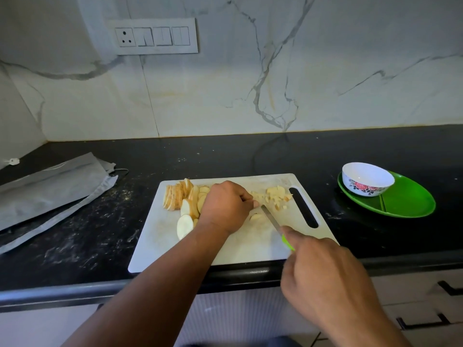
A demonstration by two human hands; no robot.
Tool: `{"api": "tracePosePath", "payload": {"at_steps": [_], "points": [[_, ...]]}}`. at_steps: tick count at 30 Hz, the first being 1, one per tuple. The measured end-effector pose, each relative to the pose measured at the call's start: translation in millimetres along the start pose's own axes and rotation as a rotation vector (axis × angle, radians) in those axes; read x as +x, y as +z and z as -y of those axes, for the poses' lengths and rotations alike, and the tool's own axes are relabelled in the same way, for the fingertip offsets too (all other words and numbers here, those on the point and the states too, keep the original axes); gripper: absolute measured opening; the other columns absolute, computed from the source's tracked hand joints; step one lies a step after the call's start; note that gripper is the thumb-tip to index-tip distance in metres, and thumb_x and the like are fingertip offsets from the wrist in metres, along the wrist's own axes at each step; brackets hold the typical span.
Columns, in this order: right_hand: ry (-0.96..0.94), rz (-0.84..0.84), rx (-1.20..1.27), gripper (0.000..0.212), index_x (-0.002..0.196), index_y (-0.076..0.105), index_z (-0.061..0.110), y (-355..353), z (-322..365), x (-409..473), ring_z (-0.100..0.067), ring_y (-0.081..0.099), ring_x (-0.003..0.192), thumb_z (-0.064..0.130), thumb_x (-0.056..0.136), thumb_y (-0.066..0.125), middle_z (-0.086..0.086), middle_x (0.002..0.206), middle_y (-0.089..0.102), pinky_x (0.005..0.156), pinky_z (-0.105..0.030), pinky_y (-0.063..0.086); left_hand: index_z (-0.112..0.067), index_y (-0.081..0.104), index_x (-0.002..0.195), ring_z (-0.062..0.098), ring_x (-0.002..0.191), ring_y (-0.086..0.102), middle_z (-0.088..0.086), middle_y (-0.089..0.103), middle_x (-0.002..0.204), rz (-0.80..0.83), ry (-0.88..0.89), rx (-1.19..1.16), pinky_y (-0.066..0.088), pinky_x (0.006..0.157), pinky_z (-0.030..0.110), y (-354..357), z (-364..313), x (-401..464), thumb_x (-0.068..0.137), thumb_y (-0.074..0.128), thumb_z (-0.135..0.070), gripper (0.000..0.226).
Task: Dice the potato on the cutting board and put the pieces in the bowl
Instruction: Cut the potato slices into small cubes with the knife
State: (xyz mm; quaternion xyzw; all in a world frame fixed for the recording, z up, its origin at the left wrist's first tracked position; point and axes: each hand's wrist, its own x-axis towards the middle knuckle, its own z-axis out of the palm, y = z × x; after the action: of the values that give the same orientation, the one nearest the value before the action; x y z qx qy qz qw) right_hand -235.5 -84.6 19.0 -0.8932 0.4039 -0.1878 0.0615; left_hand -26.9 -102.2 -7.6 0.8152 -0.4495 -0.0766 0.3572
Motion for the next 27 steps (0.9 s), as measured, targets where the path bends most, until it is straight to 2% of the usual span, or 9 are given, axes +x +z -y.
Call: {"api": "tracePosePath", "payload": {"at_steps": [2,5,8,10,13,16,21,24,27], "points": [[0.005,-0.042,0.004,0.060,0.151,0.029,0.039,-2,2,7,-0.010,0.043,0.067,0.037,0.094,0.044,0.007,0.082,0.051,0.059,-0.018,0.036,-0.027,0.082,0.083,0.004,0.074,0.067,-0.015,0.073,0.077,-0.028,-0.012,-0.032,0.048,0.064,0.010,0,-1,0,0.086,0.083,-0.038,0.011],[0.022,-0.075,0.008,0.058,0.149,0.035,0.037,1,7,28,-0.013,0.053,0.072,0.032,0.093,0.047,0.004,0.096,0.064,0.059,-0.020,0.038,-0.025,0.082,0.077,0.006,0.068,0.068,-0.012,0.074,0.073,-0.026,0.019,-0.012,0.056,0.062,0.018,-1,1,-3,0.092,0.078,-0.034,0.018],[0.004,-0.070,0.016,0.053,0.145,0.044,0.032,11,15,46,-0.017,0.064,0.089,0.028,0.092,0.049,0.003,0.103,0.067,0.063,-0.023,0.041,-0.023,0.084,0.093,0.006,0.080,0.070,-0.010,0.079,0.096,-0.005,0.044,0.042,0.059,0.077,0.021,-3,3,-5,0.093,0.069,-0.018,0.016],[-0.020,-0.063,0.025,0.049,0.140,0.049,0.031,17,18,53,-0.016,0.064,0.086,0.027,0.091,0.051,0.004,0.101,0.068,0.062,-0.023,0.043,-0.022,0.084,0.102,0.006,0.088,0.069,-0.010,0.078,0.104,-0.019,0.043,0.049,0.054,0.081,0.017,-3,3,-3,0.092,0.067,-0.011,0.022],[-0.032,-0.043,0.059,0.045,0.137,0.051,0.030,23,19,58,-0.013,0.056,0.075,0.026,0.091,0.051,0.006,0.094,0.064,0.061,-0.023,0.043,-0.021,0.084,0.100,0.006,0.087,0.070,-0.010,0.079,0.101,-0.040,0.033,0.031,0.053,0.081,0.016,-4,2,-1,0.092,0.069,-0.010,0.020],[-0.046,-0.026,0.082,0.048,0.140,0.047,0.030,26,18,52,-0.012,0.054,0.073,0.028,0.092,0.050,0.007,0.091,0.062,0.060,-0.021,0.042,-0.022,0.084,0.101,0.007,0.085,0.069,-0.010,0.078,0.099,-0.030,0.022,0.028,0.057,0.084,0.020,-3,2,1,0.093,0.069,-0.012,0.020],[-0.050,0.026,0.053,0.060,0.149,0.033,0.032,20,12,23,-0.009,0.048,0.065,0.031,0.092,0.049,0.011,0.070,0.042,0.051,-0.018,0.033,-0.023,0.084,0.102,0.006,0.086,0.069,-0.011,0.078,0.100,-0.033,0.003,0.017,0.054,0.082,0.017,-1,4,2,0.094,0.073,-0.018,0.014],[-0.042,0.054,0.027,0.063,0.152,0.025,0.035,13,8,7,-0.008,0.041,0.061,0.034,0.093,0.046,0.011,0.067,0.037,0.047,-0.016,0.025,-0.024,0.084,0.101,0.006,0.090,0.069,-0.011,0.078,0.102,-0.041,-0.013,0.009,0.051,0.084,0.016,-1,5,2,0.095,0.074,-0.021,0.012],[-0.042,0.041,0.023,0.063,0.153,0.024,0.037,5,7,-2,-0.010,0.042,0.062,0.036,0.093,0.044,0.008,0.070,0.039,0.048,-0.015,0.026,-0.026,0.083,0.099,0.005,0.090,0.069,-0.012,0.077,0.102,-0.047,-0.049,-0.027,0.052,0.084,0.017,-1,3,2,0.093,0.078,-0.024,0.009]]}}
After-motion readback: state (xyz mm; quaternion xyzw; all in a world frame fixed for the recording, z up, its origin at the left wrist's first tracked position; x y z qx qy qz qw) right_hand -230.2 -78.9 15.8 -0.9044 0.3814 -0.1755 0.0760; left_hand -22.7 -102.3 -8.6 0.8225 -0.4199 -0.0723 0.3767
